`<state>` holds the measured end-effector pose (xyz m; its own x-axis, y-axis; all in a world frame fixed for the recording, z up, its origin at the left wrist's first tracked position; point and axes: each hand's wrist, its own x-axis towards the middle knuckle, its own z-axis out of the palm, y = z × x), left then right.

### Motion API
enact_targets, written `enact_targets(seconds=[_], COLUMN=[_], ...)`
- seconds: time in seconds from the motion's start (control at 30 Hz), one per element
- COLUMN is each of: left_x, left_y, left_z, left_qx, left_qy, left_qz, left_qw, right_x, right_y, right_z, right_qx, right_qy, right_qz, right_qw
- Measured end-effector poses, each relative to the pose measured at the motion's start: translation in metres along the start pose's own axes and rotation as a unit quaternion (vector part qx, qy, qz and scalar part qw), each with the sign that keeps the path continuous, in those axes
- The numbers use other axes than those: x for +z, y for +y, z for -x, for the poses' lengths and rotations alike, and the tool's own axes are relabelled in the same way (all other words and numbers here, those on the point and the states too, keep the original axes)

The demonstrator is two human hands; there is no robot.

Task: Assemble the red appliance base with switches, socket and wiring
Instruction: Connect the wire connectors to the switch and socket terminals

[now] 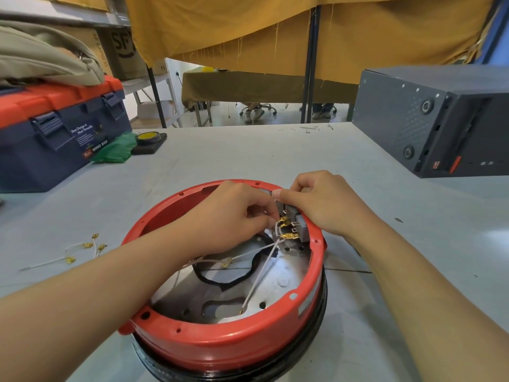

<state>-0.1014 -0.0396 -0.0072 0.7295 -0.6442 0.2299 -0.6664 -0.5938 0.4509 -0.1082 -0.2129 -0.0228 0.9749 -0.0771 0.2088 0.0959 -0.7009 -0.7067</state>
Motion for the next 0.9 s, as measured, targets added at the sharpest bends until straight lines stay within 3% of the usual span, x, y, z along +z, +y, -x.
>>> enact_targets(seconds=[0.9], left_x=[0.0096], left_y=[0.0035], left_z=[-0.0016], left_qx=[0.015], left_qy=[0.001], left_qz=[-0.072], left_qw=[0.997], right_x=[0.0011], right_y=[0.0005], right_z=[0.0014], right_qx=[0.0], right_qy=[0.003], right_qz=[0.004], right_qw=[1.0])
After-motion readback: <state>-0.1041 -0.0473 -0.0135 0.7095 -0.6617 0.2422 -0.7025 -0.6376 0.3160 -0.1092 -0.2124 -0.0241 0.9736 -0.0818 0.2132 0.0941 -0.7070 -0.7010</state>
